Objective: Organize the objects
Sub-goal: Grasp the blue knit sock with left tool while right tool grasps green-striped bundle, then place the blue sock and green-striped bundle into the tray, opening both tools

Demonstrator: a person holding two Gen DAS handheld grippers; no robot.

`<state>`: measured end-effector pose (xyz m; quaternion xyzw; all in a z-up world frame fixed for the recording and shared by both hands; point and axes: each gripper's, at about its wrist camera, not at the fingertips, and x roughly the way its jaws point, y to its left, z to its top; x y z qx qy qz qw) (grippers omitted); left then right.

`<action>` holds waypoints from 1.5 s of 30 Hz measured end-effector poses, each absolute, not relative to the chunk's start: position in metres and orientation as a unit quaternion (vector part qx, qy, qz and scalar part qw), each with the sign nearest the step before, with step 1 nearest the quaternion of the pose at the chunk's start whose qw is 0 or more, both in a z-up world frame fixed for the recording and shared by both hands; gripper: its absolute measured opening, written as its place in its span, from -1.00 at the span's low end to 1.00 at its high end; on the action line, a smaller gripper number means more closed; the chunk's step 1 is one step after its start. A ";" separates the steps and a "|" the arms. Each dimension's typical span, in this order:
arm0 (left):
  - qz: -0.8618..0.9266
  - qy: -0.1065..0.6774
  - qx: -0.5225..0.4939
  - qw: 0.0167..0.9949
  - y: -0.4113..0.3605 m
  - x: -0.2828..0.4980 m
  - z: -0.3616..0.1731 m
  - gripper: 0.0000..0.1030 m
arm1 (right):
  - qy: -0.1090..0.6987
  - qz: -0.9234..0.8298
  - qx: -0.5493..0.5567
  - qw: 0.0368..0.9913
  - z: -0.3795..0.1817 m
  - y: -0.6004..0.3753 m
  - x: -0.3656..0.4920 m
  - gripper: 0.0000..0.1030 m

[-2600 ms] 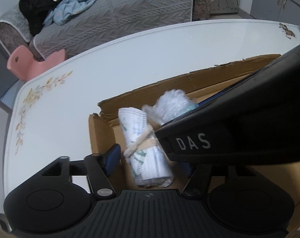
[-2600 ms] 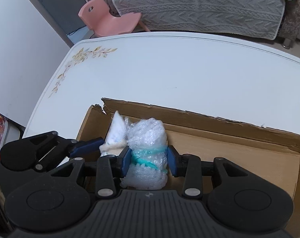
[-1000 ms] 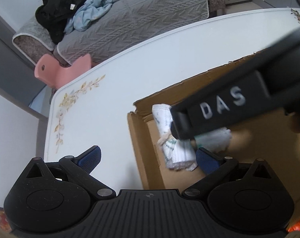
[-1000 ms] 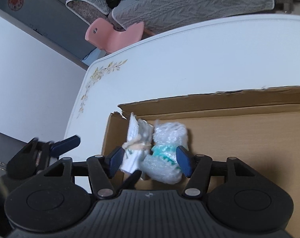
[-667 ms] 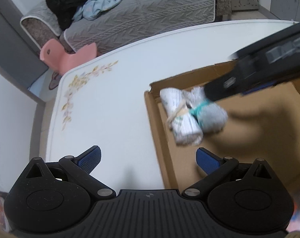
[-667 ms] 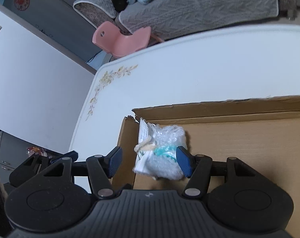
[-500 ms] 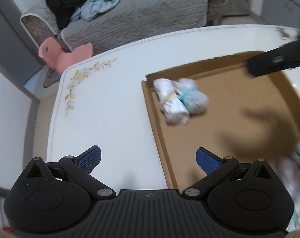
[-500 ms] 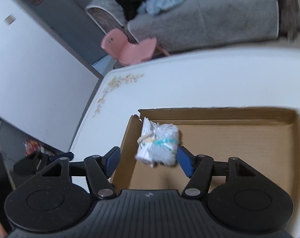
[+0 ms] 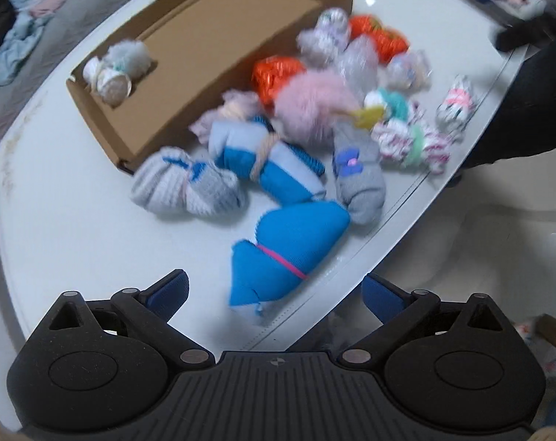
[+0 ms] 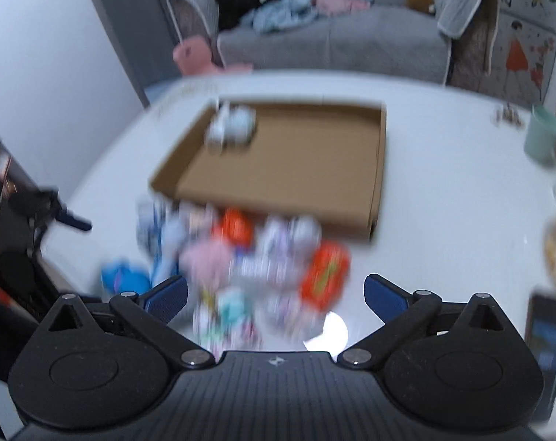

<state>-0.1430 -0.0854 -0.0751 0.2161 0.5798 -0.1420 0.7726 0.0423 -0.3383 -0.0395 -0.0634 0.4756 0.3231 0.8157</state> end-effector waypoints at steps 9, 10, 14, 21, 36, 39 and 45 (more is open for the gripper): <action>-0.077 0.571 0.198 0.793 -0.078 -0.140 -0.098 0.95 | 0.505 0.285 -0.094 0.809 -0.085 -0.339 0.012 0.97; -0.074 0.574 0.191 0.793 -0.075 -0.137 -0.100 0.95 | 0.505 0.286 -0.089 0.809 -0.086 -0.343 0.011 0.97; -0.067 0.577 0.174 0.795 -0.067 -0.133 -0.108 0.90 | 0.513 0.279 -0.086 0.807 -0.097 -0.341 0.014 0.91; -0.090 0.565 0.155 0.806 -0.071 -0.128 -0.109 0.81 | 0.519 0.273 -0.107 0.803 -0.110 -0.340 0.012 0.68; -0.117 0.571 0.083 0.808 -0.063 -0.125 -0.108 0.33 | 0.532 0.268 -0.123 0.794 -0.119 -0.338 0.014 0.19; -0.116 0.570 0.092 0.808 -0.068 -0.128 -0.105 0.28 | 0.532 0.267 -0.120 0.795 -0.117 -0.341 0.014 0.17; -0.107 0.581 0.095 0.801 -0.063 -0.128 -0.102 0.20 | 0.527 0.265 -0.102 0.801 -0.108 -0.351 0.014 0.16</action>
